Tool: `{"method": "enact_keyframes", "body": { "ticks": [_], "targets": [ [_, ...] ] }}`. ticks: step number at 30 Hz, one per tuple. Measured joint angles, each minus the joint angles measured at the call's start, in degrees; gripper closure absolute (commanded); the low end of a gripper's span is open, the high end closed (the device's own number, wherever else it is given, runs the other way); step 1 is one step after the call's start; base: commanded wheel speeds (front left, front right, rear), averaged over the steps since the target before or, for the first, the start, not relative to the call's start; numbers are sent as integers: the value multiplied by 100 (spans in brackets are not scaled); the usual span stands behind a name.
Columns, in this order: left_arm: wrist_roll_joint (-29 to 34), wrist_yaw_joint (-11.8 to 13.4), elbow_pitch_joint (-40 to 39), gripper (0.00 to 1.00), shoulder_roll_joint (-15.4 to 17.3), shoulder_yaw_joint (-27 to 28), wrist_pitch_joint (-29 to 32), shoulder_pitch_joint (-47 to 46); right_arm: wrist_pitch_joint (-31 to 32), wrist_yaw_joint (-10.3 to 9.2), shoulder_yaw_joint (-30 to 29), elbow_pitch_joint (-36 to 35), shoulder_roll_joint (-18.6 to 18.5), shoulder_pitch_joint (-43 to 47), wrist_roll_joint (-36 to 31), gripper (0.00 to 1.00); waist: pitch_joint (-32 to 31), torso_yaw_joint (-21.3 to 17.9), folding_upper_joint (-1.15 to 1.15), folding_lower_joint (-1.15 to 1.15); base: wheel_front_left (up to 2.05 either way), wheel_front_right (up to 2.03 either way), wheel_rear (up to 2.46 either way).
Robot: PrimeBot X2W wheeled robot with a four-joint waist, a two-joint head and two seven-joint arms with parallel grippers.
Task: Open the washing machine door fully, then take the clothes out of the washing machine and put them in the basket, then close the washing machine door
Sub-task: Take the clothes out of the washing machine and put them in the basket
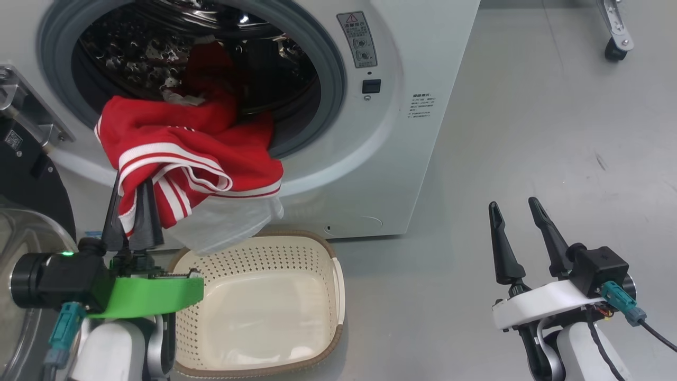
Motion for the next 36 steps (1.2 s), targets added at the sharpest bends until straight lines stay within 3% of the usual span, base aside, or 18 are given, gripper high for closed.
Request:
{"method": "enact_keyframes", "body": {
  "ticks": [9, 19, 27, 36],
  "targets": [
    [-1, 25, -248, 100, -21, -86, 0, 492, 0, -1, 14, -21, 1, 156, -7, 0, -113, 29, 0, 0, 0, 0, 0],
    [-310, 43, 313, 100, -42, -301, 276, 1148, 0, 7, 143, -257, 1, 155, -62, 0, 154, -20, 0, 0, 0, 0, 0],
    [-464, 30, 826, 100, -43, -293, 279, 1075, 0, 7, 214, -476, 0, 7, -86, 0, 578, -147, 0, 0, 0, 0, 0],
    [-563, -112, 1522, 100, -44, -250, 488, 327, 0, 7, 255, -664, -1, -236, -74, 0, 1162, -354, 0, 0, 0, 0, 0]
  ]
}}
